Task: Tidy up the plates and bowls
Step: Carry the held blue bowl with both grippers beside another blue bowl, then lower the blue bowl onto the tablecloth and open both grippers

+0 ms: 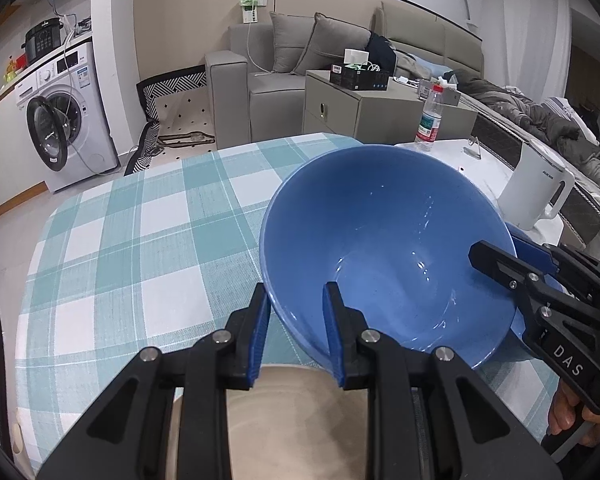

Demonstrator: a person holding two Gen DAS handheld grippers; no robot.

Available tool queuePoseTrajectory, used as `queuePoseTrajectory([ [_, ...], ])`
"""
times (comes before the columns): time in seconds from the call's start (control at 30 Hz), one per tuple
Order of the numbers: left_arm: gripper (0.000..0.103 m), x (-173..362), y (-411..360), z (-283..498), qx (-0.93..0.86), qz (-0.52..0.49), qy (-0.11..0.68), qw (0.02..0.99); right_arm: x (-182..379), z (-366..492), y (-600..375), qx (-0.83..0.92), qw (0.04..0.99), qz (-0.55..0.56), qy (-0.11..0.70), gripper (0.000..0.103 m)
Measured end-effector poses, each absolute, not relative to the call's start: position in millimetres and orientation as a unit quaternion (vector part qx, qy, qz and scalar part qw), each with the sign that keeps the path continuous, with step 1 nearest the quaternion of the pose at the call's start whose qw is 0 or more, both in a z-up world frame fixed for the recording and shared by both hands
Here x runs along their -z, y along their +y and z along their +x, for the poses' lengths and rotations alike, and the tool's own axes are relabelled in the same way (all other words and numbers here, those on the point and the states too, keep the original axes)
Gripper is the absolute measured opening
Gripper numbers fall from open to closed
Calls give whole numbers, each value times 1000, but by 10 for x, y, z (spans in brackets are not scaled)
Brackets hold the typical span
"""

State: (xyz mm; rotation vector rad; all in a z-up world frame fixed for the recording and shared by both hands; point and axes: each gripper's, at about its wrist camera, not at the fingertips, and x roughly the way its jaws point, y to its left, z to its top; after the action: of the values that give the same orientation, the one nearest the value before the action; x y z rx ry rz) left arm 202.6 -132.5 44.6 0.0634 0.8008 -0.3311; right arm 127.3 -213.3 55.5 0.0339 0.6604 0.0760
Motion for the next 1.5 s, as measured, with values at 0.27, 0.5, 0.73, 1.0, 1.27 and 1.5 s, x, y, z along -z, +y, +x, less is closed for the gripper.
queuePoseTrajectory([
  [0.27,24,-380,-1314,2034,151,36,395,905,-480,1325,-2054,-32,944,-1,329,30],
  [0.5,24,-364,-1347,2028,147,47,396,905,-429,1357,-2046,-27,940,-10,340,32],
  [0.73,24,-298,-1377,2046,147,52,404,901,-372,1380,-2035,-21,938,-21,345,32],
  [1.0,24,-237,-1409,2050,147,60,407,900,-335,1380,-2003,-10,938,-40,344,32],
  [1.27,26,-218,-1427,2053,148,59,411,898,-328,1353,-1983,-19,938,-44,344,41],
  [1.5,34,-238,-1408,2024,153,52,413,896,-375,1318,-2033,-26,940,-32,339,51],
])
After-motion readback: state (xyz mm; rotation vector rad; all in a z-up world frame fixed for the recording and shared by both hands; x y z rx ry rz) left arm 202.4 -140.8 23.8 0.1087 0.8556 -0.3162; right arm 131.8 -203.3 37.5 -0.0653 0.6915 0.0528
